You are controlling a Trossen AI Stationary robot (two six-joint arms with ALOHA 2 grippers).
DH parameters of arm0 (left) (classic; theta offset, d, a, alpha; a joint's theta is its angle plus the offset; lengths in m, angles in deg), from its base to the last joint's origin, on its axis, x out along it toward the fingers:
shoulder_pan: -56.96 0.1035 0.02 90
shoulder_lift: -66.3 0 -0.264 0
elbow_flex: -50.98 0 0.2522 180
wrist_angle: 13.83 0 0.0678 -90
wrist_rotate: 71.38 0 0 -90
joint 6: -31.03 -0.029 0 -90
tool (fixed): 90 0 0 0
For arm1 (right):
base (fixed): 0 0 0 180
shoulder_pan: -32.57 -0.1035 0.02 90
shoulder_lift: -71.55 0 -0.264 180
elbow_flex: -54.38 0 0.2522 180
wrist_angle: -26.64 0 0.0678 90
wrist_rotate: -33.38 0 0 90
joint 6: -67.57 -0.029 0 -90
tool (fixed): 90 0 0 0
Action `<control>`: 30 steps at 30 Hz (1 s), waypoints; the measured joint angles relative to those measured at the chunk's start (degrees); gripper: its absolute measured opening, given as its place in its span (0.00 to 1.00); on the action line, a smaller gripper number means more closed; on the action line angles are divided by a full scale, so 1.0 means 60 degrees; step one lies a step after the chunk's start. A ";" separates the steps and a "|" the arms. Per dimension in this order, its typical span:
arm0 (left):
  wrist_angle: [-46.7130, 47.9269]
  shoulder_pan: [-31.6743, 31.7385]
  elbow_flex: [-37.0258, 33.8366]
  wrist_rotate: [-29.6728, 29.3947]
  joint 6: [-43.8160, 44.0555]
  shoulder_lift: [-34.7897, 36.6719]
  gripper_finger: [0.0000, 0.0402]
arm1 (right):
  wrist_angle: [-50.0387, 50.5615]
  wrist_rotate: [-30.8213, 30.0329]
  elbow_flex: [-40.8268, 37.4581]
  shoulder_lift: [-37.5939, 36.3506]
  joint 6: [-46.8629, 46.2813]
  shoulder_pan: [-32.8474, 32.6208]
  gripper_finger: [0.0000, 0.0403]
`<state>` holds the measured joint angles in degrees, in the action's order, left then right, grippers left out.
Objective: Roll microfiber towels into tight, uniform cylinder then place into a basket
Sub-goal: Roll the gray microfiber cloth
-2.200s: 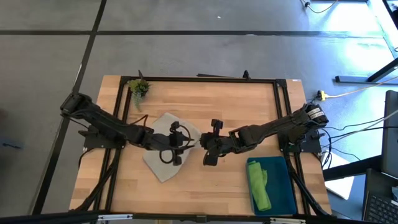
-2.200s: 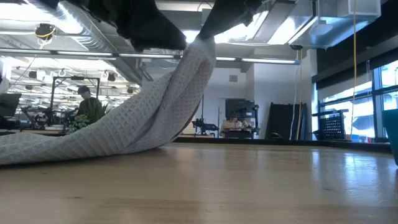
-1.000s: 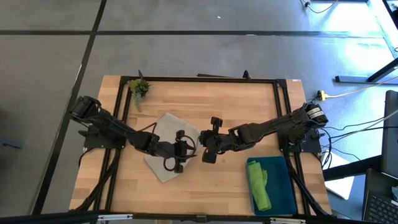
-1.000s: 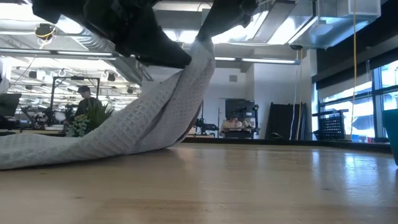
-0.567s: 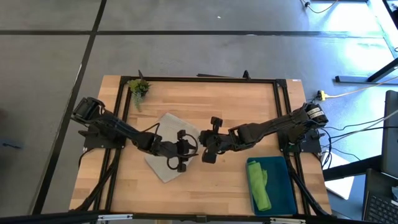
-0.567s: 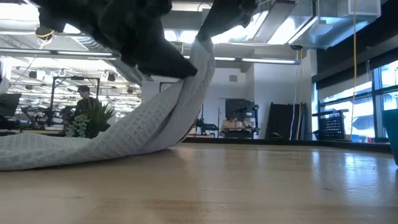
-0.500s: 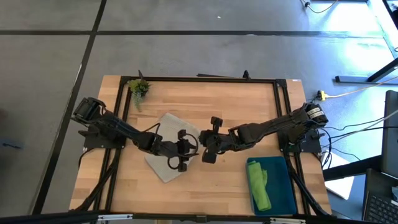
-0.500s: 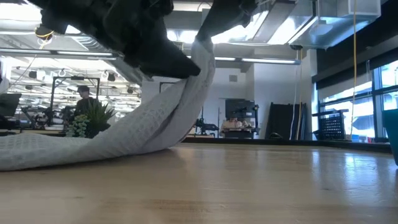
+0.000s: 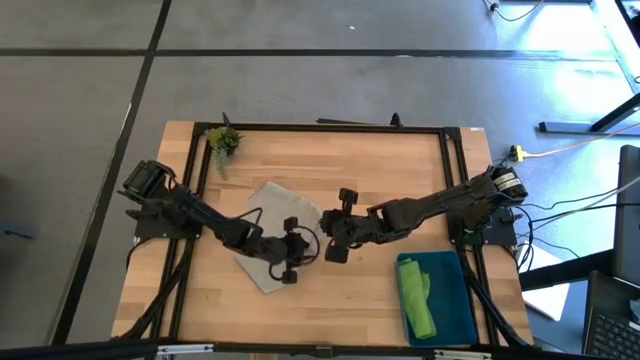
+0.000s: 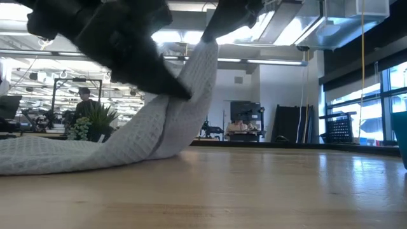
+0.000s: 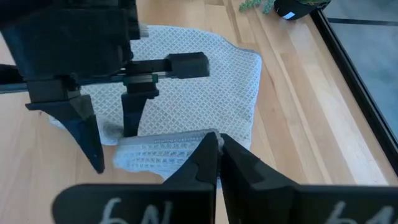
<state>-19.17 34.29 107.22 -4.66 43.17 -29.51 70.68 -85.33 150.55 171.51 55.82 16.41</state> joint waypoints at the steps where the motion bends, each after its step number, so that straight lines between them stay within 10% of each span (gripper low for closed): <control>1: 0.0303 -0.0039 0.0000 -0.0004 0.0078 -0.0002 0.26 | 0.0016 0.0004 0.0000 0.0000 0.0000 0.0000 0.03; 16: 0.4188 -0.0187 -0.0015 0.0689 0.0506 0.0354 0.26 | 0.0142 -0.0058 0.0000 0.0000 0.0036 0.0007 0.03; 30: 0.6654 0.0614 -0.0019 -0.1862 0.0923 0.1278 0.26 | 0.0146 -0.0055 0.0000 0.0000 0.0010 0.0007 0.03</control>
<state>20.75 37.98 107.11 -15.84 48.71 -21.84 71.55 -85.65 150.55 171.51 55.88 16.45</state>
